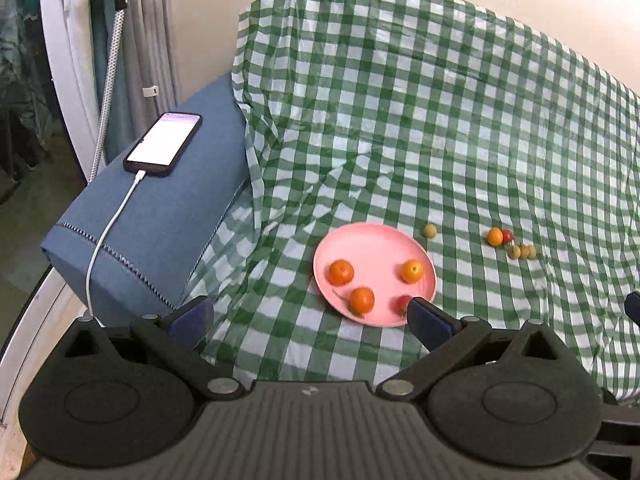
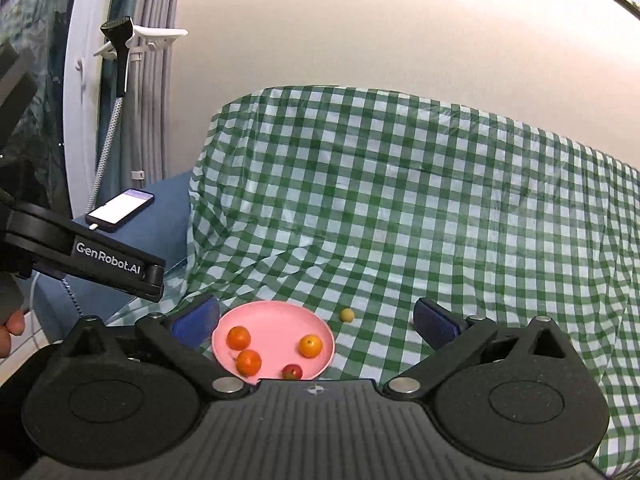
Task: Organize fruits
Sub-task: 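Lift both tools away from the plate and move toward the remaining fruits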
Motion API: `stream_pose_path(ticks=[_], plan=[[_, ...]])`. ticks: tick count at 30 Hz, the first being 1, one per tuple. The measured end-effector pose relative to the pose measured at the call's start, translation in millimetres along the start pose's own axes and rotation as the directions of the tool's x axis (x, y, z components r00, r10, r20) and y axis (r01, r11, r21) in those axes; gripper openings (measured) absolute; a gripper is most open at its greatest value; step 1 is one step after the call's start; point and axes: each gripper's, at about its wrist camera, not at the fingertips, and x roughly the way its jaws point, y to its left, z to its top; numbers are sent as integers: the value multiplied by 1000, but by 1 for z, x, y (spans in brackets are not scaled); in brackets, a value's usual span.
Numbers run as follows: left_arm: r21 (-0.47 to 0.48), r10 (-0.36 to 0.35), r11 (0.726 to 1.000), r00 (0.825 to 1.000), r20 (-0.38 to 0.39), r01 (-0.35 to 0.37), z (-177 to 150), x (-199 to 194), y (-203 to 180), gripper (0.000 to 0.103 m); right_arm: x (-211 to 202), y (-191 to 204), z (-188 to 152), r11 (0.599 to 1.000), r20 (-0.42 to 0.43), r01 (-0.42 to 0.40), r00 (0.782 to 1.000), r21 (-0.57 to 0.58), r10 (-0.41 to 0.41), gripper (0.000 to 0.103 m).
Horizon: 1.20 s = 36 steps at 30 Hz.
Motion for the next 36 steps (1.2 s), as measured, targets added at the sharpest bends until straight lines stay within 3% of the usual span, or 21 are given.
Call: stream_pose_path(ticks=[9,23,28,36], plan=[[64,38,997,999,-1,-38,-17,-12,-10,103,-12,-3,-10,998,-9,-31,999,51,31,102],[72,55,996,998,3,-55,-19,-11,-11,103,-11,-11,-16,996,-11,-30,999,88,31,102],[96,56,994,998,-28,-53,-18,6,-13,103,0,-17,-20,993,-41,-11,999,117,16,102],[161,64,985,996,-63,-53,-4,38,-35,103,29,-54,-31,976,-88,93,993,196,-77,102]])
